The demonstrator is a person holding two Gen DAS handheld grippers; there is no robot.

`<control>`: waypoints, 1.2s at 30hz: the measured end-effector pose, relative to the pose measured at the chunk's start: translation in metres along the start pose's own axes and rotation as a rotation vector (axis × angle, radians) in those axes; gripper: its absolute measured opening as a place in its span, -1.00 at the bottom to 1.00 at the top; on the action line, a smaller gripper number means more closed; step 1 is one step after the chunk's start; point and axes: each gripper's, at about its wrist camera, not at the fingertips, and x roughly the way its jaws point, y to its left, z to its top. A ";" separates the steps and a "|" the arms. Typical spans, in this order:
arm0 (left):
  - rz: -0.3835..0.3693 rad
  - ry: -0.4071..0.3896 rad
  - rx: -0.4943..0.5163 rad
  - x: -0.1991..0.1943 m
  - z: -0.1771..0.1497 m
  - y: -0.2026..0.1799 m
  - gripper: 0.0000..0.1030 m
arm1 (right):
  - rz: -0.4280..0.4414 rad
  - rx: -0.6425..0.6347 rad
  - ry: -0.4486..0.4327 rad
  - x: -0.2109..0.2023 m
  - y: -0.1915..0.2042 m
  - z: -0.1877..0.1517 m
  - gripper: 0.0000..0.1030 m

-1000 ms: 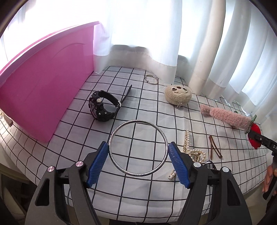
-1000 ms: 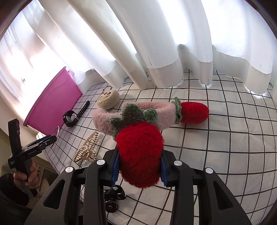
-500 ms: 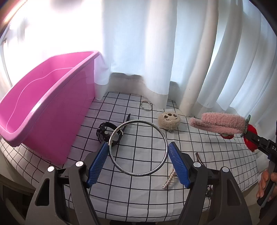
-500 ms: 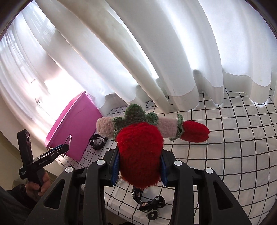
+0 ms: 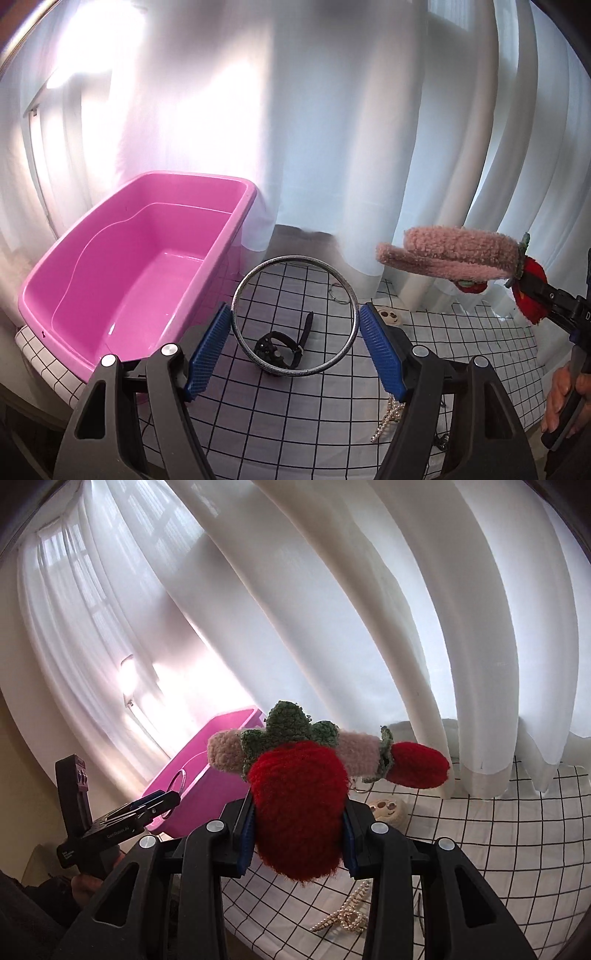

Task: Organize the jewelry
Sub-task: 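Carry the headband into the pink tub and open the right gripper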

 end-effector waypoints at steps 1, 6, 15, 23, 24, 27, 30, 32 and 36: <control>0.013 -0.013 -0.005 -0.002 0.004 0.008 0.34 | 0.015 -0.014 -0.002 0.007 0.008 0.006 -0.30; 0.077 -0.063 -0.047 -0.007 0.023 0.054 0.34 | 0.083 -0.102 0.002 0.052 0.057 0.033 -0.30; 0.202 -0.101 -0.133 -0.003 0.048 0.141 0.34 | 0.191 -0.222 0.063 0.151 0.142 0.066 -0.30; 0.242 -0.039 -0.177 0.032 0.049 0.193 0.34 | 0.215 -0.306 0.157 0.229 0.195 0.067 -0.30; 0.244 -0.030 -0.177 0.035 0.050 0.196 0.34 | 0.213 -0.319 0.167 0.238 0.200 0.066 -0.30; 0.250 0.000 -0.188 0.045 0.049 0.209 0.34 | 0.194 -0.360 0.205 0.263 0.214 0.060 -0.30; 0.274 0.039 -0.187 0.055 0.047 0.220 0.35 | 0.163 -0.394 0.254 0.286 0.225 0.050 -0.30; 0.288 0.060 -0.172 0.060 0.047 0.222 0.35 | 0.140 -0.403 0.292 0.301 0.230 0.046 -0.30; 0.321 0.098 -0.161 0.068 0.046 0.229 0.36 | 0.090 -0.399 0.346 0.322 0.231 0.040 -0.28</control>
